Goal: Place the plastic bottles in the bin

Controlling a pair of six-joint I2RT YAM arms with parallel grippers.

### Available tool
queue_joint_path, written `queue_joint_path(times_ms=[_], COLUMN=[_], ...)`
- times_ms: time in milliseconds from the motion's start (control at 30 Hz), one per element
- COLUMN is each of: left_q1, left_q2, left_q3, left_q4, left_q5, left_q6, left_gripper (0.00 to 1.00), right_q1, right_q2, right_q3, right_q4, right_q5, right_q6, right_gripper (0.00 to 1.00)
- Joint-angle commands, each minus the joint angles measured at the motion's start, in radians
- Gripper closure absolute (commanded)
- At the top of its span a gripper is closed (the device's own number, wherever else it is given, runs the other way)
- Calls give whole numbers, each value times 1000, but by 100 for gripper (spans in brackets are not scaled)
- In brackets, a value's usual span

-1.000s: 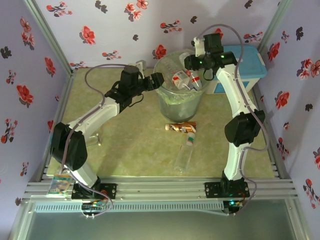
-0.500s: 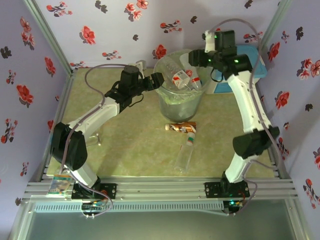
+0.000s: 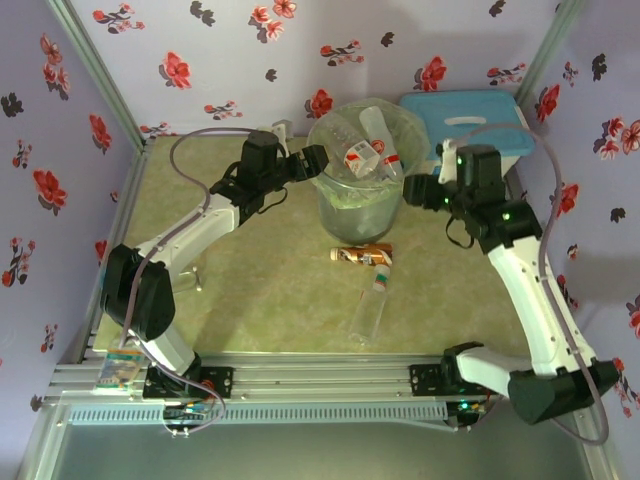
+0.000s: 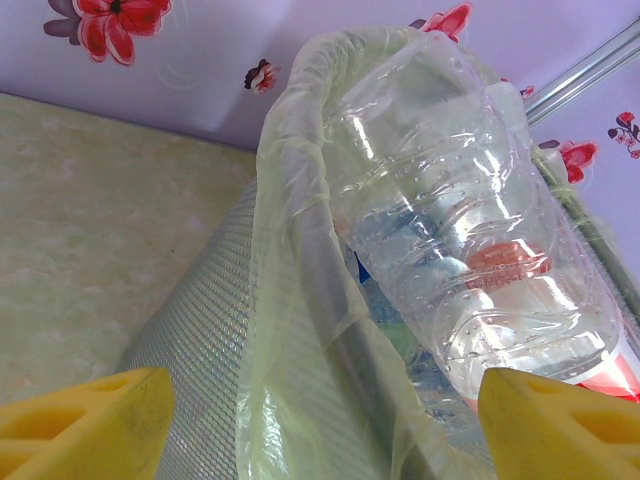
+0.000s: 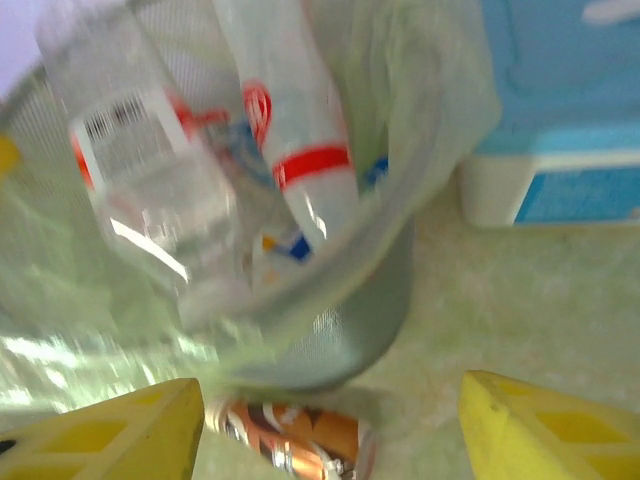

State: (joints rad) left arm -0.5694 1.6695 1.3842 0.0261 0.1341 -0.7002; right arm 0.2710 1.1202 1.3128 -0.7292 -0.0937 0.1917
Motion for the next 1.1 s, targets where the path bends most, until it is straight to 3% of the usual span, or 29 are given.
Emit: queue_joint_path(times_ms=[0,100,233,500,767,1067], left_q1=[4,14,24,39,61,66], left_q2=[33,51,69,42,27,38], left_q3=[21,28,38,71,79,90], left_q4=[-31,-25,-11,-48,-66,-70], left_q5=[2,5,8,18,18,24], left_q6=[39,34,29,54,60,55], left_gripper=[20,20,20,19,19,19], right_q1=[5,36,144,364,481,513], right_q2=[-70,-100,-87,28,143,375], right_q3=[-112,-235,-367,-432,-403,-275], right_q4=[62,95,188,273,254,104], right_q5=[-78,-111,-55,86,188,307], right_q6=[-5,13,42,-156,-382,-556], right_gripper=[33,34,34,32,26,22])
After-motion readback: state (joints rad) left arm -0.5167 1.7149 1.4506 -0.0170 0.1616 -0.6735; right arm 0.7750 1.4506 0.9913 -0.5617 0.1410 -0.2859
